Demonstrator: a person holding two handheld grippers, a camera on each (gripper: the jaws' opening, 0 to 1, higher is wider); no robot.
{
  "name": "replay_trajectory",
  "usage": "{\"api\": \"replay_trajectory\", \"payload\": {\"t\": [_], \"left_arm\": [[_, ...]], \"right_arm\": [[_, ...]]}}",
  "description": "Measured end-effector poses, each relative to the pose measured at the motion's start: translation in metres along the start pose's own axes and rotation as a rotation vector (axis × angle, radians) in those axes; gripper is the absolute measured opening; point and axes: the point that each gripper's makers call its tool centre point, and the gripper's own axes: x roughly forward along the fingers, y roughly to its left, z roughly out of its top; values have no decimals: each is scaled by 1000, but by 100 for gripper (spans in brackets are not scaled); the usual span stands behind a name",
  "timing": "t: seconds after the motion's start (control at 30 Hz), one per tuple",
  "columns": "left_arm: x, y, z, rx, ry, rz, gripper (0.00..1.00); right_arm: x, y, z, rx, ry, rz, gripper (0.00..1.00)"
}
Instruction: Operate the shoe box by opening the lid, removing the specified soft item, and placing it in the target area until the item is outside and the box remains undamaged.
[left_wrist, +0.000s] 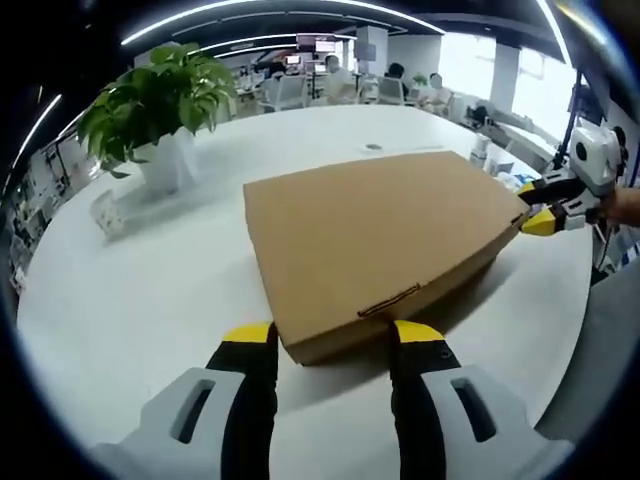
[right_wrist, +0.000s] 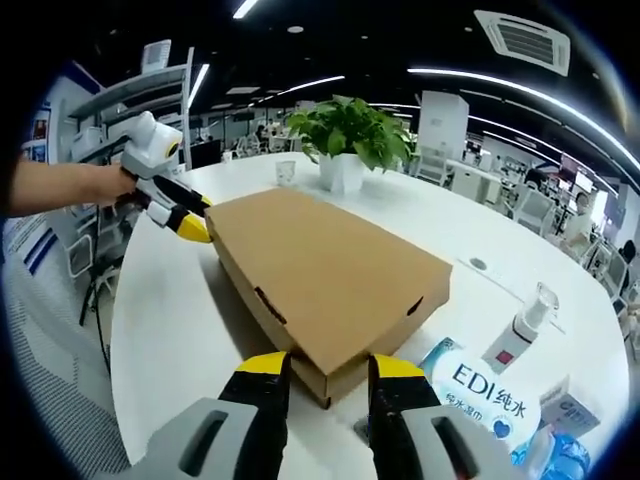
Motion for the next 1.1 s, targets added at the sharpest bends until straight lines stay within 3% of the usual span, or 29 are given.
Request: {"api": "replay_trajectory", "payload": {"t": [0.47,1.1], "left_arm": [[10,5,9,1,-6,2,43],[13,6,11,18,5,0,43]], "right_arm": [[9,-15,4,-67,50,8,27],[7,-15,4,-51,50,10,26]]}}
